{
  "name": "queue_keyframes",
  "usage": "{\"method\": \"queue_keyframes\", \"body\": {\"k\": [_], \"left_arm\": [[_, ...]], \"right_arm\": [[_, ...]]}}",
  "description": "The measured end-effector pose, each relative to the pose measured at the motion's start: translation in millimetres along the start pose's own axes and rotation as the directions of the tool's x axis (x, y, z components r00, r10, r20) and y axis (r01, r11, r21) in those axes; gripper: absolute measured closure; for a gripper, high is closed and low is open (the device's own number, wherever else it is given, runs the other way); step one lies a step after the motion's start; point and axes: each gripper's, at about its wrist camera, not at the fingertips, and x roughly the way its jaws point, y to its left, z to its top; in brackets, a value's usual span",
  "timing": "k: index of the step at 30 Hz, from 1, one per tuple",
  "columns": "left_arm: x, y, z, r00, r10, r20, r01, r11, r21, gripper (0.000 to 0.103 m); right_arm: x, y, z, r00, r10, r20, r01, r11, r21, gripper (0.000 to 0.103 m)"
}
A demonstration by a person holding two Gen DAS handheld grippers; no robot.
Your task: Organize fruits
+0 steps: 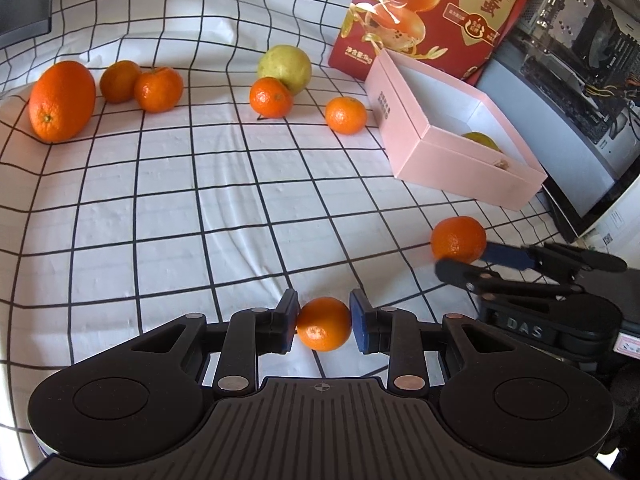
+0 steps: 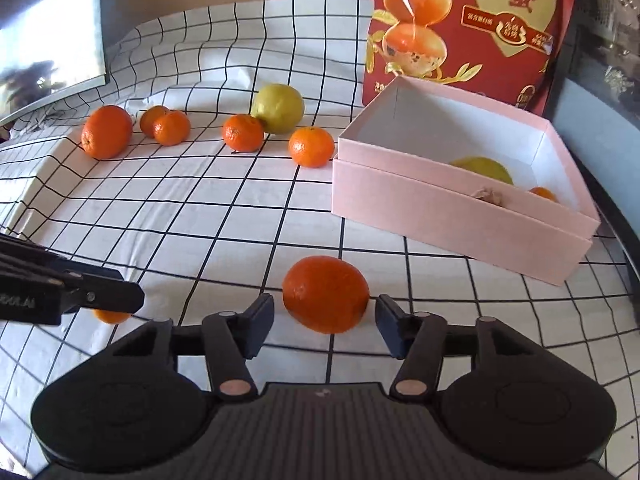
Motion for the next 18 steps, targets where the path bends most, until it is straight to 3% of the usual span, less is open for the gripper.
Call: {"method": "queue_keyframes", "body": {"k": [12,18], "left_arm": [[4,-14,0,1.000,0.012,-0.014,-0.011,0.999,0.048,0.070],[0,-22,-2,0.999,0.038,-0.016,-0.036,0.996,0.084,0.070]], "right_arm": [[-19,-11,-21,1.000,-0.007,-0.018,0.008,0.999,0.041,0.058],[-19,-4,-12,1.000,-0.021,0.012,0.020,1.000,0.017,0.043]]}}
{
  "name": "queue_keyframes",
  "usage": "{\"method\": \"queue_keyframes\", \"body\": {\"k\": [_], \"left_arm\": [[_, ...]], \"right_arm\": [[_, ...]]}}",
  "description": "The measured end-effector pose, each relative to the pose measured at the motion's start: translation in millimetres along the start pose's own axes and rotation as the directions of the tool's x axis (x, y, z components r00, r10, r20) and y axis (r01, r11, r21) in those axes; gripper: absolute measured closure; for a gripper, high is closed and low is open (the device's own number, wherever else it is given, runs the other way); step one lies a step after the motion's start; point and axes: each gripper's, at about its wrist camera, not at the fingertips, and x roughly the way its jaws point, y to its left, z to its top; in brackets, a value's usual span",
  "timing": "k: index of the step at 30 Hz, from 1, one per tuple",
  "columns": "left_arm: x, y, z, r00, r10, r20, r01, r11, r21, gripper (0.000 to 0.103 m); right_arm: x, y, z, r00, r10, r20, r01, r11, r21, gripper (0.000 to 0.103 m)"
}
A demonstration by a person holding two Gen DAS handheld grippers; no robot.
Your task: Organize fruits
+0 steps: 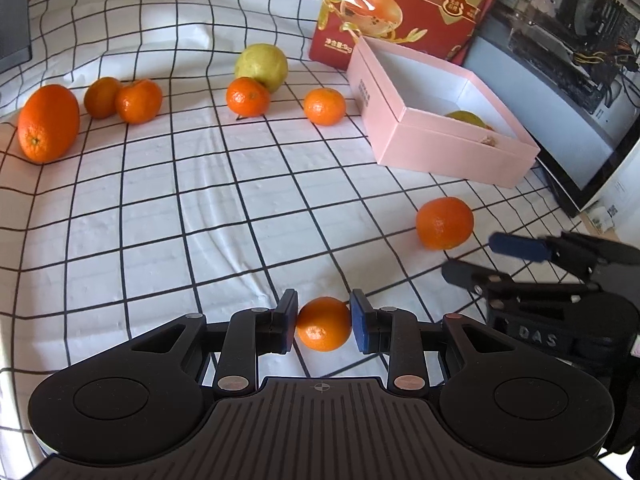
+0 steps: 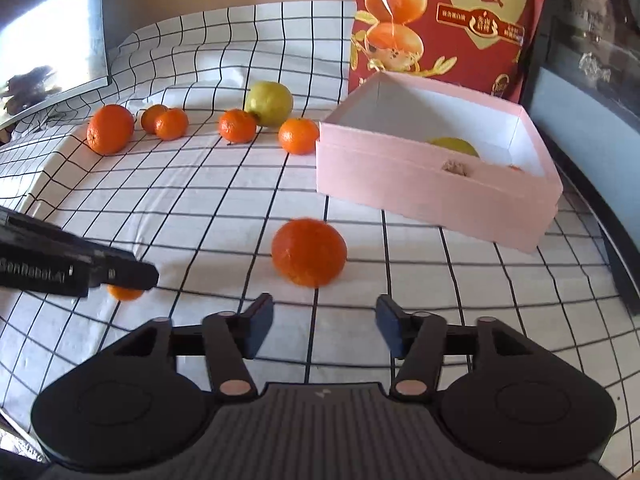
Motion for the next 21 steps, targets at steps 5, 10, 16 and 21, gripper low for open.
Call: {"method": "queue_keyframes", "body": {"k": [5,10,16,21], "left_arm": [[-6,1,-3,1.000,0.011,0.005,-0.011,1.000,0.000,0.070],[-9,3,-7,1.000,0.007,0.003,-0.007,1.000,-0.012,0.070],[-7,3,-10,1.000,-0.007,-0.003,0.007,1.000,-0.017,0.070],[-5,-3,-7,0.999,-0.037,0.010,0.037,0.999,0.001,0.070]], "right_arm": [[11,7,14,1.000,0.009,0.007,-0.009,1.000,-0.021,0.043],[27,8,27,1.000,0.025,-0.002,-0.025,1.000,-0.009,0.043],[32,13,30,1.000,0.011,-0.008,-0.011,0.999,-0.043,0.057],[25,7,26,1.000,0.015,-0.021,-0.016,0.999,-0.048,0.059]]}}
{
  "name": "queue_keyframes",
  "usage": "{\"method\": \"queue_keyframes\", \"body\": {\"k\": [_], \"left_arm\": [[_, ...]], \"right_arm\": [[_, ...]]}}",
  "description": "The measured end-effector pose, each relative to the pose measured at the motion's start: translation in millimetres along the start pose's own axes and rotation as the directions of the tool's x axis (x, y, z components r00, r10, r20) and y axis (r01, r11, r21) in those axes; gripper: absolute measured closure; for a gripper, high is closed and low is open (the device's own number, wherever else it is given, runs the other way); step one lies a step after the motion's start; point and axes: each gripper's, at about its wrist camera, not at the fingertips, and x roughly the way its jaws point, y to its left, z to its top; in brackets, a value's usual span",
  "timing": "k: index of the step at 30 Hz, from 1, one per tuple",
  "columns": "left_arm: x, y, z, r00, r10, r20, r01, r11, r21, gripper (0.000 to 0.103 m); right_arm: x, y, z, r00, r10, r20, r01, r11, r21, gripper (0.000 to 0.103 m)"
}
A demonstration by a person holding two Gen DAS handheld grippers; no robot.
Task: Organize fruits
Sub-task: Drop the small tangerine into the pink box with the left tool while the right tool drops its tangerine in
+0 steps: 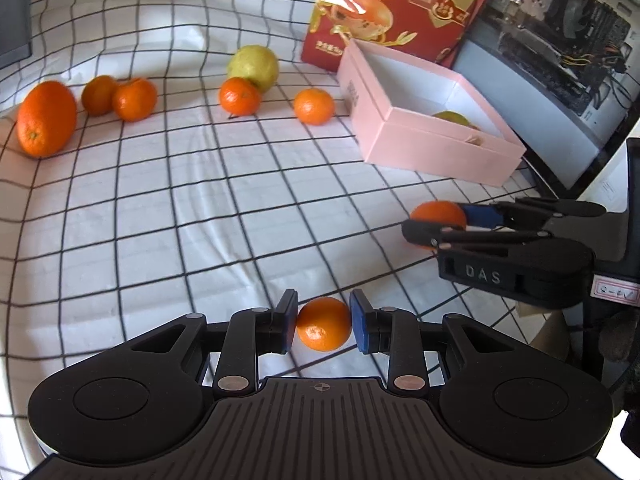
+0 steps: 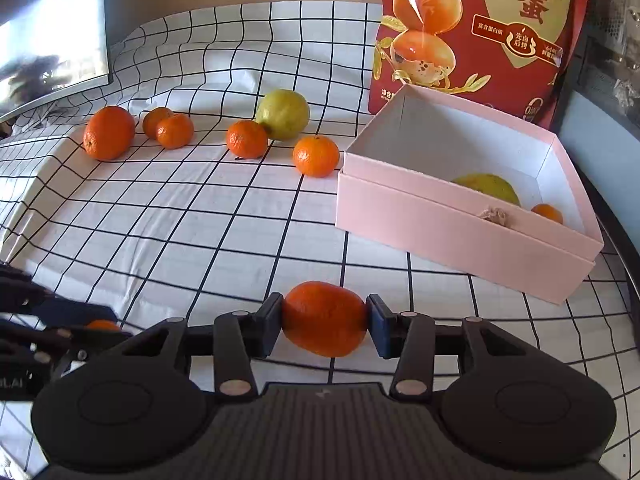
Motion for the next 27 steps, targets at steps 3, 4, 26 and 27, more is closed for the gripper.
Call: {"method": "queue_keyframes", "body": {"k": [3,4,26,27], "left_arm": [[8,-2,4,1.000,-0.013,-0.017,0.013,1.000,0.001,0.070],[10,-3,6,1.000,-0.023,-0.022,0.023,1.000,0.001,0.070],[119,-118,288,0.969,-0.232,0.082,0.207,0.949,0.240,0.070],[136,-121,287,0.973,-0.225,0.054,0.205,0.948,0.245,0.070]], "right_arm": [[-6,-10,-3,1.000,-0.015,-0.016,0.015,1.000,0.024,0.059],[-8,-15,-4,1.000,-0.018,-0.016,0.018,0.999,0.036,0.059],[-2,-143,135,0.965,-0.241,0.102,0.228,0.966,0.120,0.059],[10,-147,132,0.967,-0.241,0.083,0.229,0.965,0.132,0.059]]}}
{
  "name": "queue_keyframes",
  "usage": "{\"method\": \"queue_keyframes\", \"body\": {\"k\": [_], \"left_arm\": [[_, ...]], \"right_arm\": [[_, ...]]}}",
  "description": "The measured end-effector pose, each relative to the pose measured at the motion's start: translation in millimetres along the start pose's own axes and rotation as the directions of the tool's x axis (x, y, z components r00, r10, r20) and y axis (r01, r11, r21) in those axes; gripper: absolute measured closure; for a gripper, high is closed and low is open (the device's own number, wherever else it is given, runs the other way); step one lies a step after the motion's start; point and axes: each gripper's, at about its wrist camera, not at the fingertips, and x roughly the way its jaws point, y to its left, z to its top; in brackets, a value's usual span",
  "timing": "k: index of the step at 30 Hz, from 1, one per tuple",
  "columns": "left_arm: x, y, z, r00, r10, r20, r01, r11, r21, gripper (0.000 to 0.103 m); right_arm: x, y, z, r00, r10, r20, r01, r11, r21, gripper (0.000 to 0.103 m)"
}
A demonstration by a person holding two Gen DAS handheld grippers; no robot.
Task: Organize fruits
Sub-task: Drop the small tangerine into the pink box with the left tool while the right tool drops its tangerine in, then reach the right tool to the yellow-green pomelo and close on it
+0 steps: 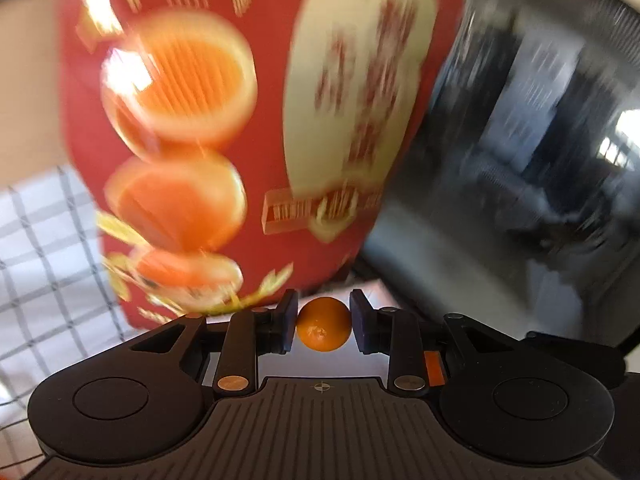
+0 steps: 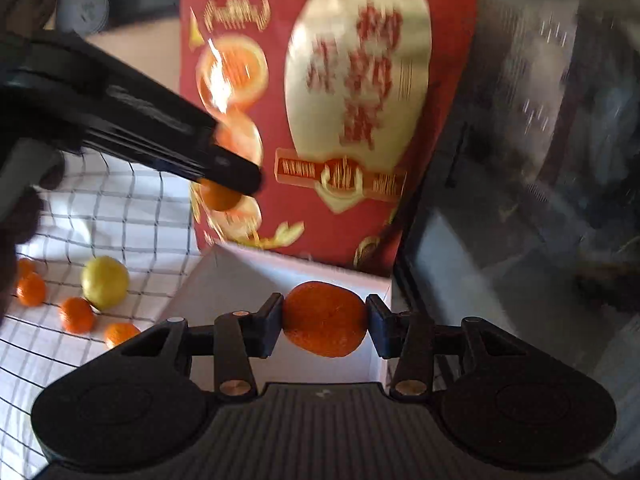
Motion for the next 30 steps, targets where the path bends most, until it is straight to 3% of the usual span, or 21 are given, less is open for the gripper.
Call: {"method": "queue_keyframes", "body": {"k": [3,8,11,15,20,26,30], "left_arm": [[32,0,-10,1.000,-0.002,-0.030,0.003,1.000,0.029,0.070],[33,-2,-19,1.000,-0.003,-0.006,0.003,0.998,0.070,0.070],[11,5,-23,0.999,0.017,0.048,-0.019,0.998,0.053,0.070],[-34,19,-52,0.986,0.068,0.153,-0.065,0.998,-0.026,0.070],[-77,45,-110,0.983,0.128,0.129,-0.109,0.983,-0.148,0.070],[-141,88,-189,0.973,0.229,0.028,-0.208,0.925,-0.318,0.070],[-176,112,-240,0.940,0.340,-0.032,-0.321,0.847,-0.424,0.070]], "right_arm": [[31,0,-14,0.998,-0.006,-0.068,0.008,0.999,0.036,0.059],[63,1,-22,0.989,0.005,-0.150,0.002,0.999,0.047,0.058],[65,-3,-20,0.989,0.025,-0.143,-0.012,0.996,0.086,0.052],[55,1,-17,0.992,0.056,-0.117,-0.044,0.994,0.099,0.049],[37,19,-21,0.993,0.073,-0.094,-0.067,0.995,0.068,0.048],[6,65,-15,0.990,0.135,-0.050,-0.137,0.989,-0.054,0.048],[-5,110,-11,0.977,0.208,-0.052,-0.213,0.966,-0.149,0.048]]}}
